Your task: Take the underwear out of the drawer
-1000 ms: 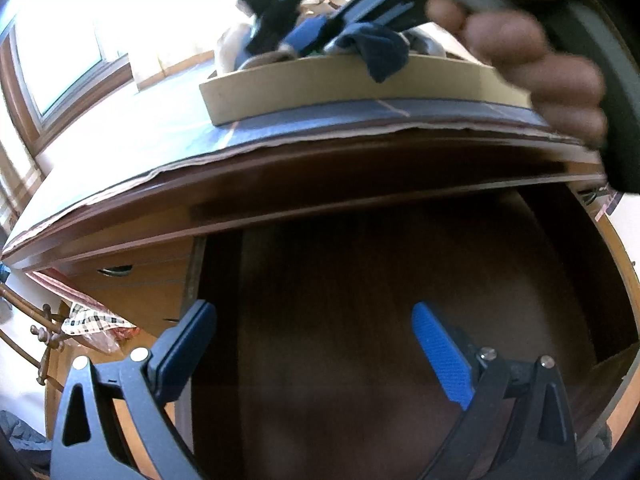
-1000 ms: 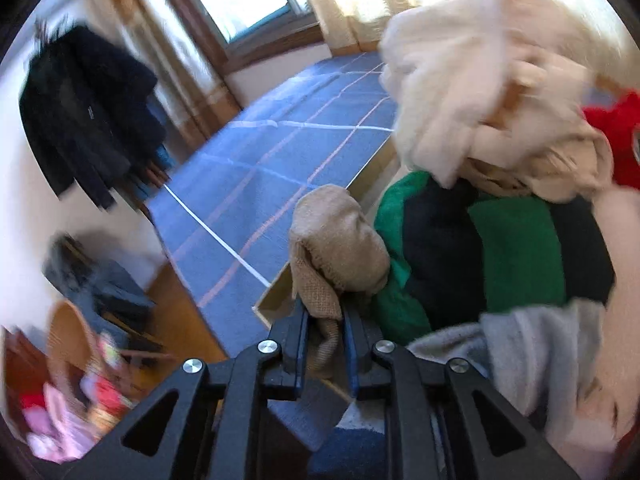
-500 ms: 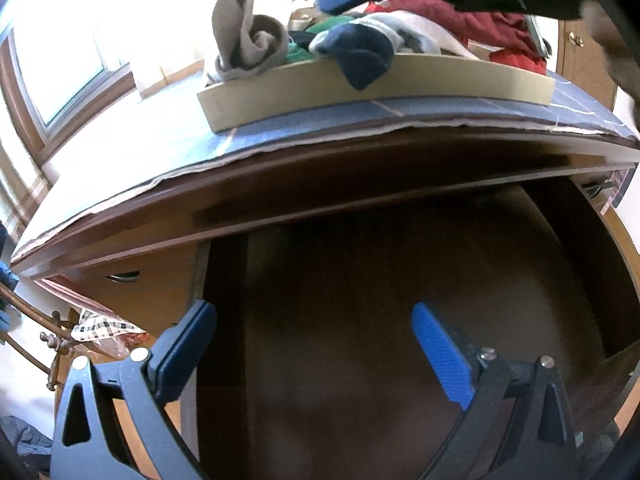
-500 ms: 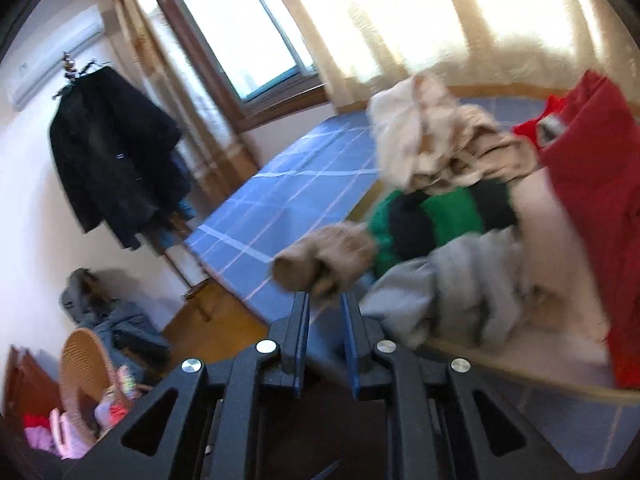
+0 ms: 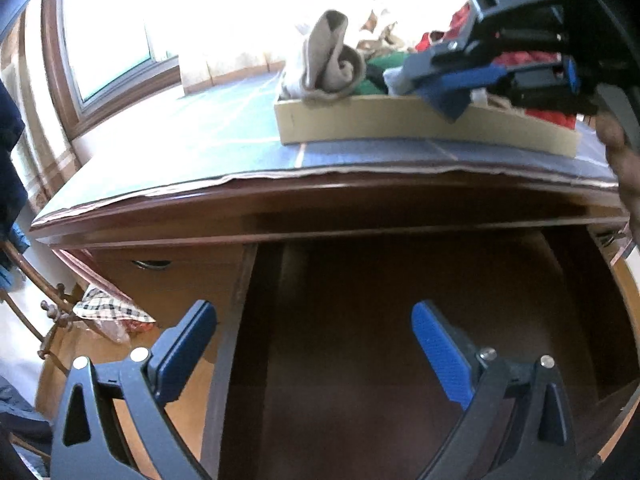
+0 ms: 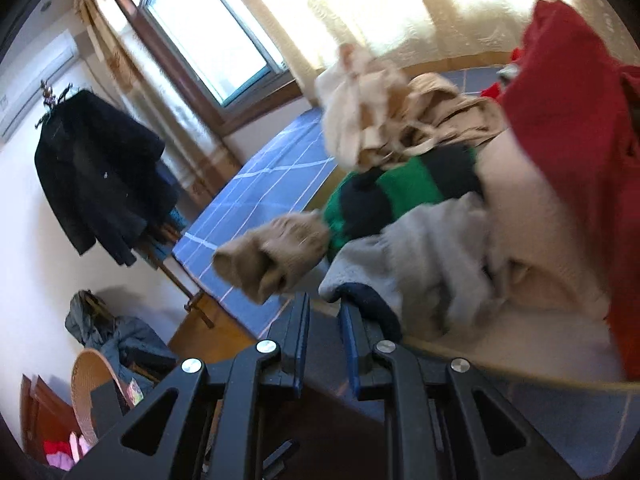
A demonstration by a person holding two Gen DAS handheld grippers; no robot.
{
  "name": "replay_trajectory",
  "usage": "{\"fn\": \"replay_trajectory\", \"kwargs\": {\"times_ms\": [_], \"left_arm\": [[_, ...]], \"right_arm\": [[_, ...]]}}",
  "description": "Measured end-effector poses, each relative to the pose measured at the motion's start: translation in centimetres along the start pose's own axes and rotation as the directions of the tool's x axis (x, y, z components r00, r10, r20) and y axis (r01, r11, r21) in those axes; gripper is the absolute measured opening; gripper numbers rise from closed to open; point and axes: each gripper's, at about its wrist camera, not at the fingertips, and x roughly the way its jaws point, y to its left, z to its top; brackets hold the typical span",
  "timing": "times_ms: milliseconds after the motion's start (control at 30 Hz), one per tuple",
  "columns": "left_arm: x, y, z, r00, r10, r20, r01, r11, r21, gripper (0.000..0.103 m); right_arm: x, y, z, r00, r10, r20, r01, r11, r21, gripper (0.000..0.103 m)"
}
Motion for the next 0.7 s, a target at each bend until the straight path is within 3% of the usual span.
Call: {"fn": "replay_trajectory", "kwargs": {"times_ms": [167, 267, 467, 567, 700], "left_arm": [[0.3, -0.8, -0.6, 0.997, 0.061, -0.051, -0.056, 0.994, 0.094, 0.100], [0.5, -0.9, -1.4, 0.993, 0.092, -0.076, -0.081, 0.987, 0.137, 0.100], [0.8, 0.8, -1.5, 0.993, 0.063, -0.103, -0.056, 0.996, 0.071, 0.100], [0.7, 1.2, -1.7, 0.992, 0.084, -0.097, -0.077, 0.994, 0.073, 0.100], [0.8, 1.8, -1.7, 0.992, 0.065, -0.104, -0.060, 0.997, 0.047, 0.100]], "right_arm": [[1.0, -3.3, 1.3, 0.999, 0.005, -0.032, -0.003, 0.998, 0.067, 0.017], [1.0, -3.3, 1.2, 0.999, 0.023, -0.039, -0.022, 0.999, 0.030, 0.018], [-3.5, -2.0, -0.6, 0.992, 0.119, 0.028, -0.120, 0.993, 0.015, 0.018], [-6.2, -1.0, -2.3, 0.995, 0.082, 0.060, -0.080, 0.996, -0.036, 0.018], [-10.8, -1.4, -6.4, 0.990, -0.035, 0.139, 0.043, 0.998, -0.050, 0.018]]}}
